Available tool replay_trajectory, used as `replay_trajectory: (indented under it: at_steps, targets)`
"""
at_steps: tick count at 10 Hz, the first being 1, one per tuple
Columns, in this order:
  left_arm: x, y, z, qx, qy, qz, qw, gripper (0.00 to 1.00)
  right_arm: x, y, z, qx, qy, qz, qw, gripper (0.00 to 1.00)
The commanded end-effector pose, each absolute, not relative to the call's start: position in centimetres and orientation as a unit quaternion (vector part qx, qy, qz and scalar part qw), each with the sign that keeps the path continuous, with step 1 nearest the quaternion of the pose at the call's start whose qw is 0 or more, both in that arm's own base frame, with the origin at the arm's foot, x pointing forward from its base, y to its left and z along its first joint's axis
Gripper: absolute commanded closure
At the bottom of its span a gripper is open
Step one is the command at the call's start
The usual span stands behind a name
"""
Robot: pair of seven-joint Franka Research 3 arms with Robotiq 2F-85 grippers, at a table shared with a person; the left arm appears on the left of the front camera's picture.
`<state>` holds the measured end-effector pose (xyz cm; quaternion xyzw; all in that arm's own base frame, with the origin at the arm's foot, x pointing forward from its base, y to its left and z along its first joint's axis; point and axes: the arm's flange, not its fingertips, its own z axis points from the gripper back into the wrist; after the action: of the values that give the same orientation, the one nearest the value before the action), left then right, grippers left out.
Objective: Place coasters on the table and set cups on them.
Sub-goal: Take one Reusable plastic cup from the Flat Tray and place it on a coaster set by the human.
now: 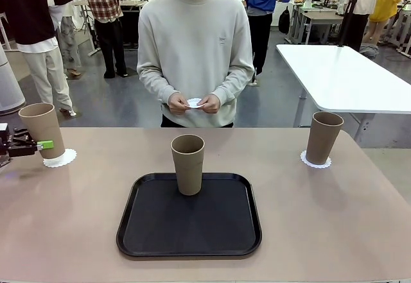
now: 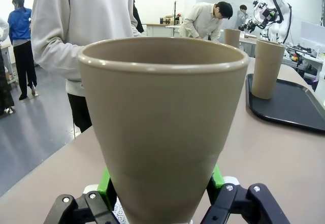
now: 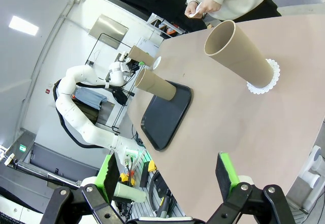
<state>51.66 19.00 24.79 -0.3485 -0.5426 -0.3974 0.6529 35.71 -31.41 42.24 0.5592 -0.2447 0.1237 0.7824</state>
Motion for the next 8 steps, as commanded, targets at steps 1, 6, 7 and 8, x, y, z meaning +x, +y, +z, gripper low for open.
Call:
replay_trajectory:
  at_steps: [1,6,7,8]
  targets:
    - [52.0,19.5,24.7,-0.341,-0.558,-0.417,0.631,0.16,35.7,-31.3,42.2,0.561,-0.243,0.121,0.782,0.0]
    - [52.3,19.5,23.8,-0.355,-0.56,-0.409,0.628,0.16,35.7,-31.3,42.2,0.561,-0.243,0.121,0.782,0.0]
    - [52.2,19.4,23.4,-0.355,-0.562,-0.407,0.626,0.16,35.7,-31.3,42.2,0.561,-0.243,0.121,0.782,0.0]
    - [52.3,19.3,23.2,-0.356,-0.563,-0.407,0.625,0.16,35.7,-31.3,42.2,0.561,-0.243,0.121,0.782,0.0]
